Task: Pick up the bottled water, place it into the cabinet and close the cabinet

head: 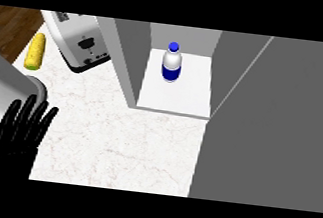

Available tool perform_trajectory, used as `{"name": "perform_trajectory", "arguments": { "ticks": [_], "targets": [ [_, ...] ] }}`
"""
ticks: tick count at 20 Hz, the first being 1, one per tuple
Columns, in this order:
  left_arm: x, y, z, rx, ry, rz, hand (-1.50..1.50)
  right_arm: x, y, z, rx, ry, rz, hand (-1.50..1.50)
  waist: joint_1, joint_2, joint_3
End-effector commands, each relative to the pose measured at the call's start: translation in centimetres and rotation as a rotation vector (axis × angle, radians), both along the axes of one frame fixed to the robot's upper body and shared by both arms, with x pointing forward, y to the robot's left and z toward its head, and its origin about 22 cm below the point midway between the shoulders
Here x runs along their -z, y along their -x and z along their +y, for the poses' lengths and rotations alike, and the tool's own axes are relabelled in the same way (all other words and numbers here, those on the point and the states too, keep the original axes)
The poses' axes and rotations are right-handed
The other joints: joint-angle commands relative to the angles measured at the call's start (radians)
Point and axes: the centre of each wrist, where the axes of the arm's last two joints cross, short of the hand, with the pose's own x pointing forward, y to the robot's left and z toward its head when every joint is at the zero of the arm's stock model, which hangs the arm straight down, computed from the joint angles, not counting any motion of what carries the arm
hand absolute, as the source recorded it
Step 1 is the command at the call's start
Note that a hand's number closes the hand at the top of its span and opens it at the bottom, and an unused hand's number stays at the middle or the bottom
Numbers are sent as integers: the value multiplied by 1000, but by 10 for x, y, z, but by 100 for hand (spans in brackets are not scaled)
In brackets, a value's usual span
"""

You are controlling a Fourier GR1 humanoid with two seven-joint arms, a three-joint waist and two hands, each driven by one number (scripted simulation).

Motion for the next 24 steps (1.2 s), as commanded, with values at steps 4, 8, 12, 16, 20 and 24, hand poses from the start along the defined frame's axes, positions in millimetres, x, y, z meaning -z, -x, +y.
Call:
{"name": "perform_trajectory", "arguments": {
  "ticks": [4, 8, 12, 16, 20, 24],
  "targets": [
    [-8, 13, 27, 26, -1, -7, -150, -33, 9, 30, -91, -75, -30, 150, 31, 14, -2],
    [-15, 15, 39, 45, -7, -15, -150, -25, 6, 42, -101, -153, -7, 150, 59, 23, 1],
    [-19, 12, 53, 49, -26, -13, -150, -26, 1, 42, -136, -120, -24, 150, 91, 33, -3],
    [-27, 12, 54, 101, -21, -43, -150, -20, -7, 44, -143, -67, -23, 150, 114, 43, -3],
    [-30, 13, 57, 132, -24, -45, -150, -18, -12, 42, -160, -25, -25, 150, 150, 50, -5],
    [-30, 11, 63, 142, -34, -43, -150, -19, -20, 41, -162, -9, -82, 150, 167, 54, -9]
  ]
}}
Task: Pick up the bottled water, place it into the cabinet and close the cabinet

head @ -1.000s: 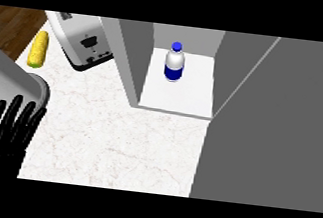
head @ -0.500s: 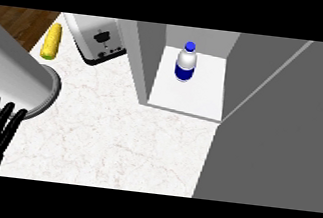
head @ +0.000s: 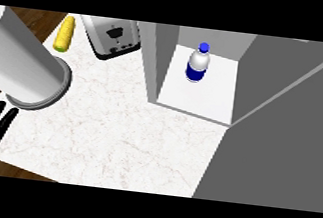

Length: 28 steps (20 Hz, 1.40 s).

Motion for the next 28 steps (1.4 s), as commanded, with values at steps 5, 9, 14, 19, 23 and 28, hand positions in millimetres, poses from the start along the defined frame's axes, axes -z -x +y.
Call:
{"name": "perform_trajectory", "arguments": {
  "ticks": [5, 9, 14, 19, 23, 28],
  "targets": [
    [-7, -5, 5, 54, -12, -7, -150, -17, -10, 13, -250, 145, -137, -150, 64, 9, -8],
    [-7, -5, 13, 45, -34, 6, -150, -21, -16, 14, -259, 136, -178, 150, 61, 2, -10],
    [-9, -6, 15, 48, -29, -6, -150, -23, -21, 14, -266, 159, -192, 150, 56, 3, -11],
    [-11, -8, 19, 37, -21, -11, -150, -24, -29, 15, -279, 198, -222, 150, 55, 4, -12],
    [-10, -8, 21, 40, -25, -9, -150, -23, -30, 16, -264, 165, -208, 150, 50, 7, -13],
    [-11, -10, 26, 32, -22, -16, -150, -16, -30, 19, -267, 112, -146, 150, 48, 26, -12]
  ]
}}
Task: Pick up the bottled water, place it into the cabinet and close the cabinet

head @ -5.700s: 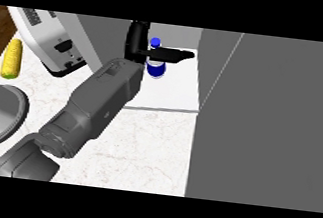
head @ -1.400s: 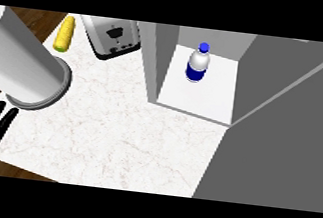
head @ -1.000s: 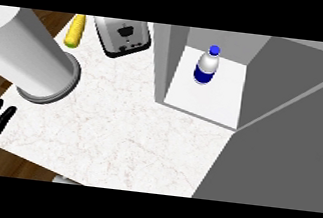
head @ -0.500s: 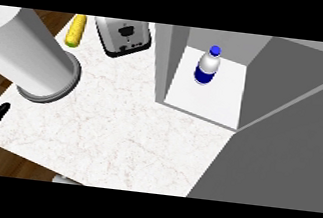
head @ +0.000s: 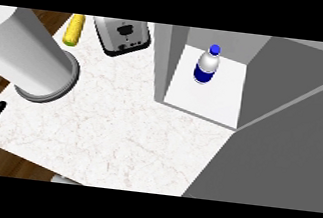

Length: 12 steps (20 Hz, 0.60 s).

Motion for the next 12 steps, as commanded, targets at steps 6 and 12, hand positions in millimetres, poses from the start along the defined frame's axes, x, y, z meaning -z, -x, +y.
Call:
{"name": "perform_trajectory", "arguments": {
  "ticks": [6, 12],
  "targets": [
    [-8, -8, 4, 23, -7, -46, -150, 12, 4, 23, -113, -106, 159, 150, 44, 39, 5],
    [-9, -9, 6, 32, -15, -41, -150, 17, -9, 20, 5, -126, 176, 150, 44, 43, 9]
  ]
}}
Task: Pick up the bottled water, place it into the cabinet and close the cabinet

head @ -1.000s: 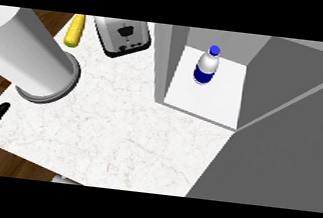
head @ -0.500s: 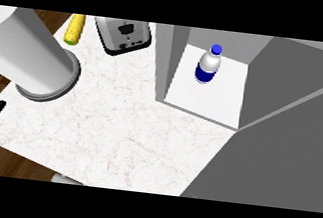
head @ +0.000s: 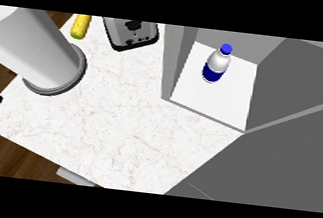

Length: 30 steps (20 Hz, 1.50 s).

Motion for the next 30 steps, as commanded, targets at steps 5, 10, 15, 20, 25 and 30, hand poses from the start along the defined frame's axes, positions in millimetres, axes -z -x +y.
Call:
{"name": "perform_trajectory", "arguments": {
  "ticks": [5, 10, 15, 20, 25, 30],
  "targets": [
    [0, -3, 6, 3, -8, 6, -150, 0, -22, 15, 74, 44, -1, 150, -9, -7, 0],
    [1, -4, 6, 10, 4, 16, -150, -3, -48, 20, 118, 143, -39, 150, -5, -13, 1],
    [6, -3, 9, -8, 13, 33, -150, -1, -81, 34, 168, 194, -14, 150, -12, -18, 5],
    [5, -5, 14, -21, 1, 23, -150, -2, -117, 56, 197, 236, 36, 150, -19, -23, 8],
    [6, -3, 14, -17, 16, 38, -150, -15, -159, 83, 267, 214, 75, 150, -26, -31, 15],
    [9, -4, 21, -54, 13, 28, -150, -39, -199, 107, 462, 175, 70, 150, -63, -38, 18]
  ]
}}
